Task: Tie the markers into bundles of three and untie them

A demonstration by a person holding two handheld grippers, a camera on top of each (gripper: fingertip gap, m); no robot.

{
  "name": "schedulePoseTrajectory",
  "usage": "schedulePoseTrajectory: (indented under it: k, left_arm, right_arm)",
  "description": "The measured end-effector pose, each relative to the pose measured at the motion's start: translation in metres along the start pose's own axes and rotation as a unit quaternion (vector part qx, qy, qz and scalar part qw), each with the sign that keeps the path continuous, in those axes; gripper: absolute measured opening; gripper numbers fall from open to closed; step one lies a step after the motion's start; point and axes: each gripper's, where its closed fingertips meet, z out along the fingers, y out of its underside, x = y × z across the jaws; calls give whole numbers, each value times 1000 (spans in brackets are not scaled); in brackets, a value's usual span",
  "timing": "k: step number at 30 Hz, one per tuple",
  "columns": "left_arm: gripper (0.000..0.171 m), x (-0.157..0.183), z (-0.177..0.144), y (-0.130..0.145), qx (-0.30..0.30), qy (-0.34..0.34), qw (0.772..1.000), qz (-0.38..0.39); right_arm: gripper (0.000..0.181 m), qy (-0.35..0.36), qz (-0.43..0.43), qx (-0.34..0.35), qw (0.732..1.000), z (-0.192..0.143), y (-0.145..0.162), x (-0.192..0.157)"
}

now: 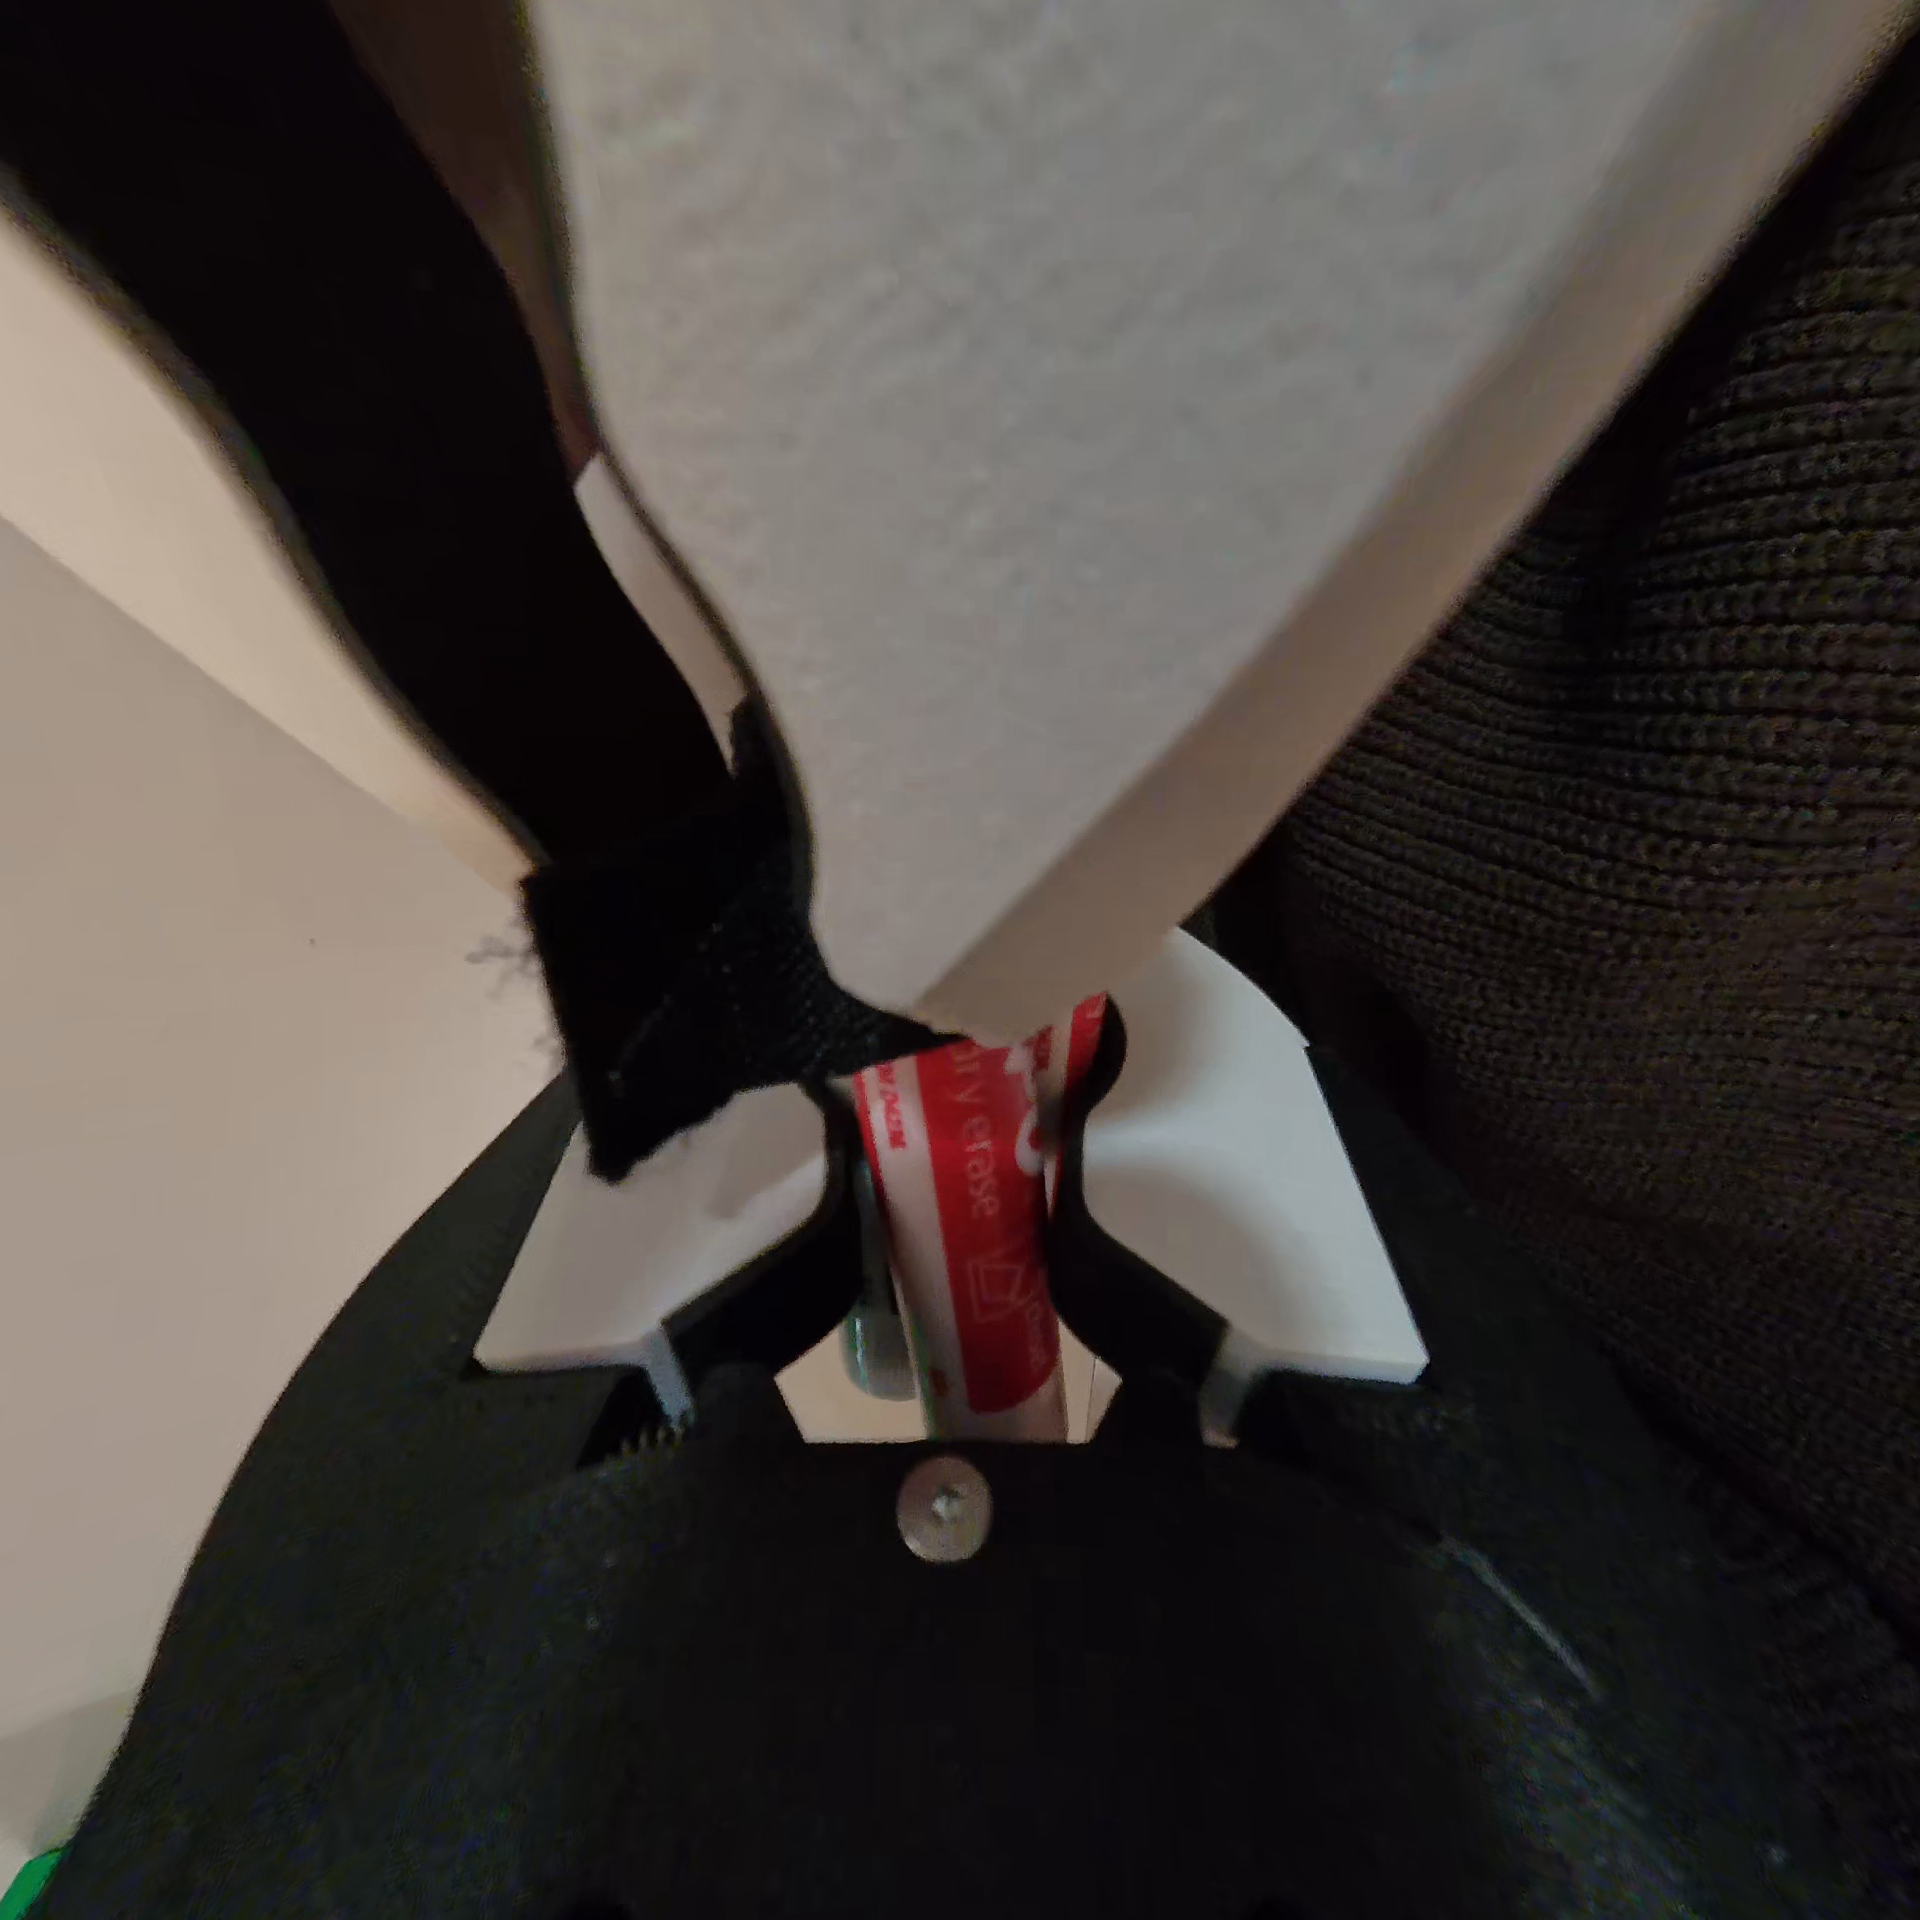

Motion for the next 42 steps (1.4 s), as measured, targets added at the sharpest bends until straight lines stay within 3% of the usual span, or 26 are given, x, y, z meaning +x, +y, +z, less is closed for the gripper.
schedulePoseTrajectory:
  k: [27, 42]
  left_arm:
    - [48, -4, -2, 7, -11, -8, 1000, -6]
    - [48, -3, 0, 5, -11, -1, 1000, -7]
  right_arm:
    - [0, 53, -65, -9, 996, 5, -5, 2]
    - [7, 44, -60, 2, 997, 4, -5, 2]
